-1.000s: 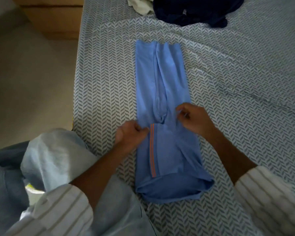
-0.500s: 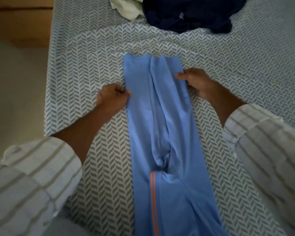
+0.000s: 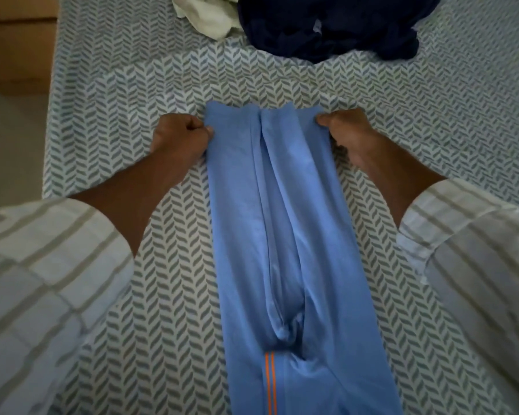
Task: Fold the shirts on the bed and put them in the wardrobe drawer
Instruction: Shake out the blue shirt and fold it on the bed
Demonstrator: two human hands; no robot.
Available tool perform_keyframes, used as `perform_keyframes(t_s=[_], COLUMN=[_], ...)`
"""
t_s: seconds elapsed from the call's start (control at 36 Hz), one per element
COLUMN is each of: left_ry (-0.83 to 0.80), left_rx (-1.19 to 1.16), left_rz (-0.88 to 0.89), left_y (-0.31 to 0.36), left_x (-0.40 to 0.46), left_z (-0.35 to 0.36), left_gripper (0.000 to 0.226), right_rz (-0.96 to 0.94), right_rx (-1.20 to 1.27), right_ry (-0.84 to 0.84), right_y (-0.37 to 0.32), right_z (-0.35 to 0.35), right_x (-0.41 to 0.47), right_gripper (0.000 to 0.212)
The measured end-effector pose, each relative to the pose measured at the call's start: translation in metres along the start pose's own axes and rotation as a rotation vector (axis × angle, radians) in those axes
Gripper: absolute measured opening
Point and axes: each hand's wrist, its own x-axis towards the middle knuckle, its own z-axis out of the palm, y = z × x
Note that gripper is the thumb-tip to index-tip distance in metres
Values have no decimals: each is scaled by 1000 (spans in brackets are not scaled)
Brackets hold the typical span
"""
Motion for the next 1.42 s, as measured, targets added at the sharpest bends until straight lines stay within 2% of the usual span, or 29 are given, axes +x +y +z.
perform_keyframes(t_s=[0.06, 0.14, 0.22, 0.33, 0.39, 0.47, 0.53, 0.67, 0.75, 0.86, 1.03, 1.14, 1.19, 1.28, 1.36, 1.42], left_ry=[-16, -69, -128, -188, -252, -327, -344, -333, -288, -285, -311, -381, -353, -232, -155, -132], left_rx=[-20, -44, -93, -188, -256, -369, -403, -351, -289, -164, 25, 111, 28, -104, -79, -29], left_rz=[-16, -38, -60, -50, -49, -68, -49, 116, 174, 304, 383, 499, 395, 117, -53, -101], left_y=[2, 7, 10, 10, 11, 12, 19, 24, 16, -3, -56, -83, -80, -71, -58, -48], left_x=[2, 3, 5, 9, 7, -3, -19, -65, -83, -124, -170, -187, -192, -181, -162, -148], left_z=[1, 0, -1, 2, 0, -9, -18, -46, -54, -53, -40, -35, -36, -29, -22, -19], left_gripper=[14, 21, 22, 13, 14, 11, 11, 26, 34, 26, 17, 41, 44, 31, 23, 35], right_rz=[-9, -5, 20, 17, 12, -11, -16, -29, -173, -288, -502, -493, -347, -168, -52, 25], right_rx=[-11, -22, -54, -69, -49, 16, 95, 209, 137, -123, -434, -394, -161, 108, 89, 37], right_ry=[18, 19, -50, -137, -140, -145, -148, -152, -161, -133, -138, -263, -264, -226, -229, -231], right_y=[1, 0, -4, -5, -3, -5, -10, -22, -20, 12, 90, 118, 111, 87, 72, 67], right_z=[-1, -2, -6, -14, -12, -13, -17, -34, -51, -68, -84, -83, -81, -70, -58, -55], right_x=[1, 1, -5, -10, -13, -30, -43, -83, -100, -134, -163, -177, -178, -170, -154, -143], right_gripper=[33, 27, 19, 12, 14, 4, 11, 12, 19, 18, 36, 34, 25, 7, 13, 18])
